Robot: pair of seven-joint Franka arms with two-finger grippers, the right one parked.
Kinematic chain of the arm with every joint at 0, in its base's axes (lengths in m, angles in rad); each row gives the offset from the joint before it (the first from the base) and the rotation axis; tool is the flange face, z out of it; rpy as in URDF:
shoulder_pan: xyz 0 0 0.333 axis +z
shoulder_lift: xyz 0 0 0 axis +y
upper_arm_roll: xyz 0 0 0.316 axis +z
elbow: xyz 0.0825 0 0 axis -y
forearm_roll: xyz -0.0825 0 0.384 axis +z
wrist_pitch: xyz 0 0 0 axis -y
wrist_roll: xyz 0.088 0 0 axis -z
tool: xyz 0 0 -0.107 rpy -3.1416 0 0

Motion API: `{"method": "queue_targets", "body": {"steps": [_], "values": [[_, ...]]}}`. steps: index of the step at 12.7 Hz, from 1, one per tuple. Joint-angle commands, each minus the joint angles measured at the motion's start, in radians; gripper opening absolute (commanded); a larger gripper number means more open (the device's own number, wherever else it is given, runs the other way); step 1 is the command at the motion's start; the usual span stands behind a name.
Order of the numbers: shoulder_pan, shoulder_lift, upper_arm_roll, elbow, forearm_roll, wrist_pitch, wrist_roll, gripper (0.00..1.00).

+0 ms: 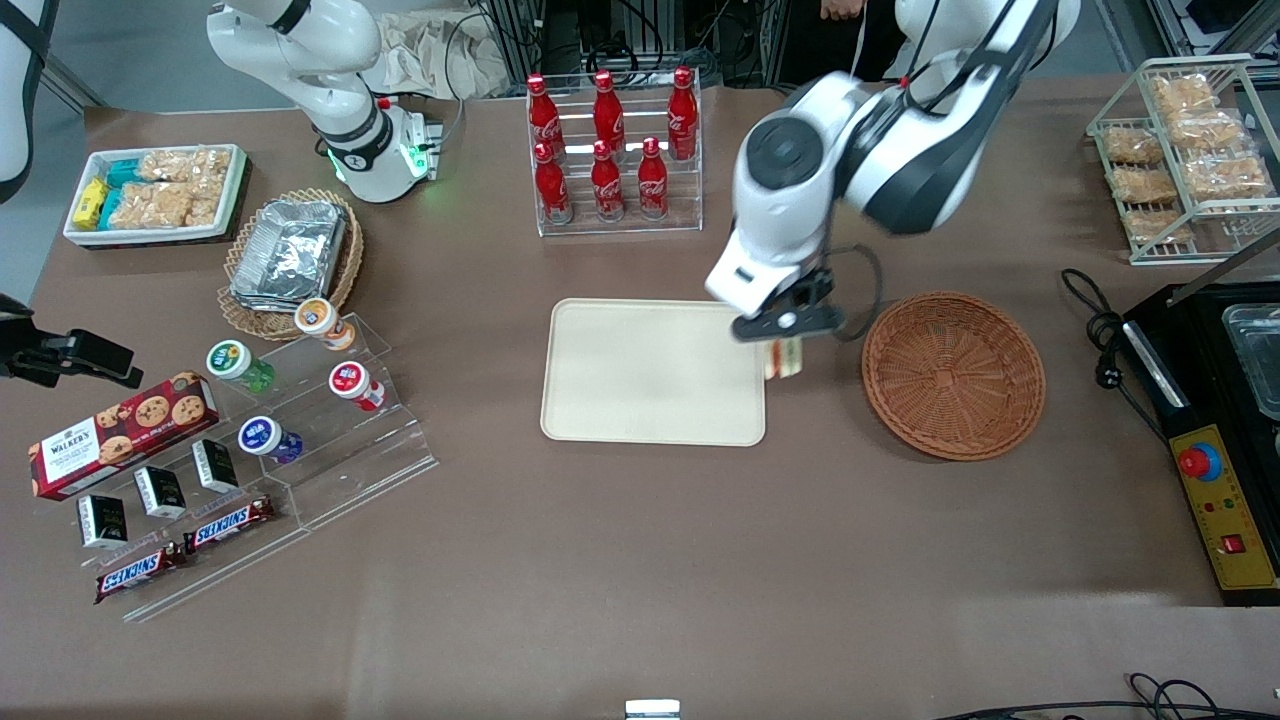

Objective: Place sandwich from basket to tray
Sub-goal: 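Lift the sandwich and carry it with the left gripper over the tray, then lower the sandwich onto the cream tray and open the left gripper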

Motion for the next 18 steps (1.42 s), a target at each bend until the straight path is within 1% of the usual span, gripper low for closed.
{"method": "queue_targets", "body": {"steps": [1, 3, 4, 6, 8, 9, 10, 18], "values": [[-0.037, 0.13, -0.011, 0.034, 0.08, 0.052, -0.025, 0.0], [-0.052, 0.204, -0.011, 0.03, 0.119, 0.119, -0.026, 0.0], [-0.055, 0.247, -0.01, 0.03, 0.151, 0.145, -0.026, 0.0], [-0.075, 0.311, -0.01, 0.027, 0.227, 0.182, -0.069, 0.0], [-0.089, 0.373, -0.008, 0.027, 0.327, 0.217, -0.15, 0.0], [-0.091, 0.388, -0.01, 0.027, 0.365, 0.219, -0.184, 0.37], [-0.092, 0.39, -0.01, 0.03, 0.372, 0.219, -0.186, 0.99], [-0.083, 0.356, -0.013, 0.05, 0.352, 0.201, -0.187, 1.0]]}}
